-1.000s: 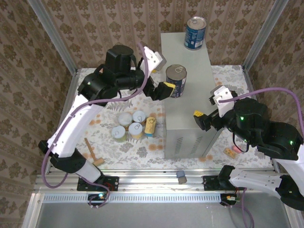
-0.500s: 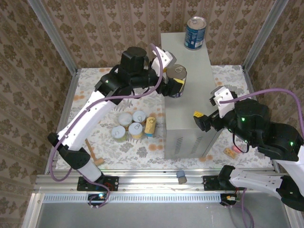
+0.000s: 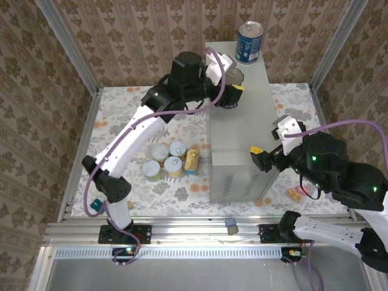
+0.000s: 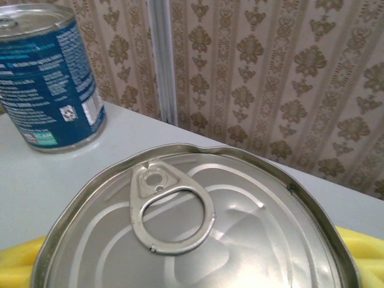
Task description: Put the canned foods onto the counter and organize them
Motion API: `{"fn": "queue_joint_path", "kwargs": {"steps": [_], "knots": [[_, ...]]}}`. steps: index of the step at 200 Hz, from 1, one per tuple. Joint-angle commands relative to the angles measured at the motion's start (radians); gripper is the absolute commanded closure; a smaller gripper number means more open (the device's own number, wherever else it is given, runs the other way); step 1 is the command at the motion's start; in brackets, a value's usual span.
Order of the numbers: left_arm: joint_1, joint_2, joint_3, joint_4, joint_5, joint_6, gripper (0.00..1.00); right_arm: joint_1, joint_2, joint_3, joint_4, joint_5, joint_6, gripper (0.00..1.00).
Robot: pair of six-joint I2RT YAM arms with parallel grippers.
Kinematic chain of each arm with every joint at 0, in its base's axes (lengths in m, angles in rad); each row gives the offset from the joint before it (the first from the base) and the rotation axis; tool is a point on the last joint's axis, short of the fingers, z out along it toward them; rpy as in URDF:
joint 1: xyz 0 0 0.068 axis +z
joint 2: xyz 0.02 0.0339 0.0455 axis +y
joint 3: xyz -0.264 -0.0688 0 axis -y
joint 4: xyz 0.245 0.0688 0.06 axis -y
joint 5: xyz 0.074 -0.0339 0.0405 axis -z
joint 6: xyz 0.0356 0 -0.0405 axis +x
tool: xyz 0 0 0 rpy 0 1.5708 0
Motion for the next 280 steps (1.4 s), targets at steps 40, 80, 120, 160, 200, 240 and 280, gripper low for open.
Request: {"fn": "queue_joint_path", "kwargs": {"steps": [40,80,120,160,200,240,280], "knots": [[0.097,0.256,0.376,-0.073,-0.053,0.044,0.36,0.005,-0.040,-0.018,-0.007,0.030,0.033,0.00],[0.171,0.344,0.451,-0.040,0.013,-0.004,0.35,0.006,-0.041,-0.018,-0.009,0.037,0.027,0.00],[0.235,0.380,0.449,0.043,0.150,-0.067,0.34,0.006,-0.031,-0.017,0.000,0.037,0.019,0.00],[0.254,0.392,0.450,0.080,0.199,-0.087,0.33,0.006,-0.022,-0.016,0.007,0.047,0.012,0.00],[0.259,0.398,0.450,0.090,0.229,-0.101,0.31,0.005,-0.010,-0.004,0.005,0.047,0.015,0.00],[0.254,0.404,0.450,0.097,0.249,-0.113,0.18,0.006,-0.009,-0.004,0.006,0.042,0.022,0.00],[0.252,0.395,0.450,0.086,0.265,-0.115,0.01,0.006,-0.012,-0.012,0.011,0.042,0.020,0.00]]}}
